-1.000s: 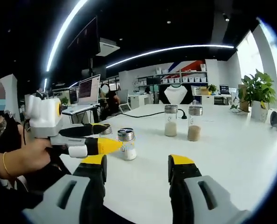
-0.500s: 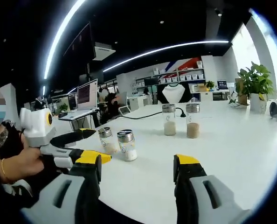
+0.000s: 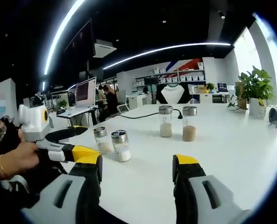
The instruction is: Rotate the seasoning bottle until the label or dispensing opening points toward the visible target arrow and the bottle remains upright within the marked orientation range
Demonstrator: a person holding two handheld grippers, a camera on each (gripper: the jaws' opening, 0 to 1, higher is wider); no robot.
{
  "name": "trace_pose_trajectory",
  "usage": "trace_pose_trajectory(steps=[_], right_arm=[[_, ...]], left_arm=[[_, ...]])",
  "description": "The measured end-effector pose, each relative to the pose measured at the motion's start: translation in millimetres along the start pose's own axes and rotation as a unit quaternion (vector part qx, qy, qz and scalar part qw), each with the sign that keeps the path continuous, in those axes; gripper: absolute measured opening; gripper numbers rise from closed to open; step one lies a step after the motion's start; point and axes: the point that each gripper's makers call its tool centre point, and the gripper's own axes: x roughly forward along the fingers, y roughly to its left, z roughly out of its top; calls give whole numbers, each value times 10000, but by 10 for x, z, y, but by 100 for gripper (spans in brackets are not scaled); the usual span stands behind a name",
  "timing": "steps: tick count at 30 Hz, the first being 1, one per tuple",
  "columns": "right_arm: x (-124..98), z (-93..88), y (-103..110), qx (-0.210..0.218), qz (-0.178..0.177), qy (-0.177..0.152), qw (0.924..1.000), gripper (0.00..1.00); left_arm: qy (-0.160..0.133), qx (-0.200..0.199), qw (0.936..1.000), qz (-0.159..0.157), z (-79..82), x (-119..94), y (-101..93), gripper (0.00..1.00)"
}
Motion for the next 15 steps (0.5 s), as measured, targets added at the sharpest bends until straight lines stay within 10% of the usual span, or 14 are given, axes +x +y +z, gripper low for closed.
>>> trace_pose_trajectory(steps=[15], right_arm=[[90, 101, -139, -149, -42, -3, 9999, 59]], left_arm=[[257, -286, 9993, -3, -238, 157, 195, 98]])
